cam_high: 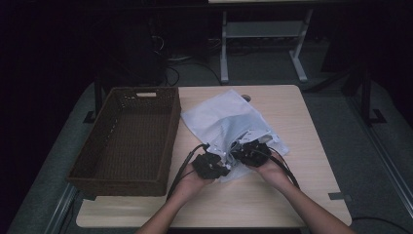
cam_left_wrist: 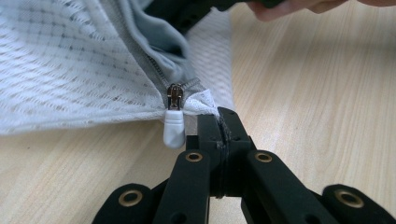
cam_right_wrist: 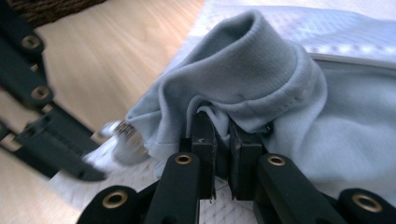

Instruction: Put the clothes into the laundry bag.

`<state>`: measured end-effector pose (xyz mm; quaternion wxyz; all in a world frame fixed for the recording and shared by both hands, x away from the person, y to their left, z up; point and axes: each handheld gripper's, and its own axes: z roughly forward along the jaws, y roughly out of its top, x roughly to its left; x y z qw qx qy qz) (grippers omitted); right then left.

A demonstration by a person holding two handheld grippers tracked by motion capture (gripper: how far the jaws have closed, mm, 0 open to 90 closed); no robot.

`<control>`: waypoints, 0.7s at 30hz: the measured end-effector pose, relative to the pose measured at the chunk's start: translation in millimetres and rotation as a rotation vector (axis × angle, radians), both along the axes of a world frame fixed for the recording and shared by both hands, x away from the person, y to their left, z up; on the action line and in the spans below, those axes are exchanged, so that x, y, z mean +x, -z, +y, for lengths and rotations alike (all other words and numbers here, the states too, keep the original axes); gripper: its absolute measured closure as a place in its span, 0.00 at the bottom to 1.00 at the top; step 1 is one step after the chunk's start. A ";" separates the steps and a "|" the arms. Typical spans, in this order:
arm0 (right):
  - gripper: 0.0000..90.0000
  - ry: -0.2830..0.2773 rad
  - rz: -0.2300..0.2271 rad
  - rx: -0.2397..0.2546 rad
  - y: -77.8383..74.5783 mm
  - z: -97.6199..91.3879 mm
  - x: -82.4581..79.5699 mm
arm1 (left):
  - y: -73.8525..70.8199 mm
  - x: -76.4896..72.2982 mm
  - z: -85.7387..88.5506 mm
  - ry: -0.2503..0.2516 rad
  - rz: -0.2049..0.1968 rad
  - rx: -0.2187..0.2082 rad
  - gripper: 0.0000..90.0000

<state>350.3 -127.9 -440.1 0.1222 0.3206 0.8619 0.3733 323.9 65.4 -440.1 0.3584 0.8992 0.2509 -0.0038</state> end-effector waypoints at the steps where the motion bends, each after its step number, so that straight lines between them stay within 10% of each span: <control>1: 0.92 0.008 0.000 0.001 0.7 1.0 3.3 | -0.2 0.1 -0.5 0.002 0.000 -0.001 0.99; 21: 0.80 0.032 0.007 0.043 5.9 11.3 31.0 | -0.8 2.6 7.3 -0.022 0.007 -0.001 0.99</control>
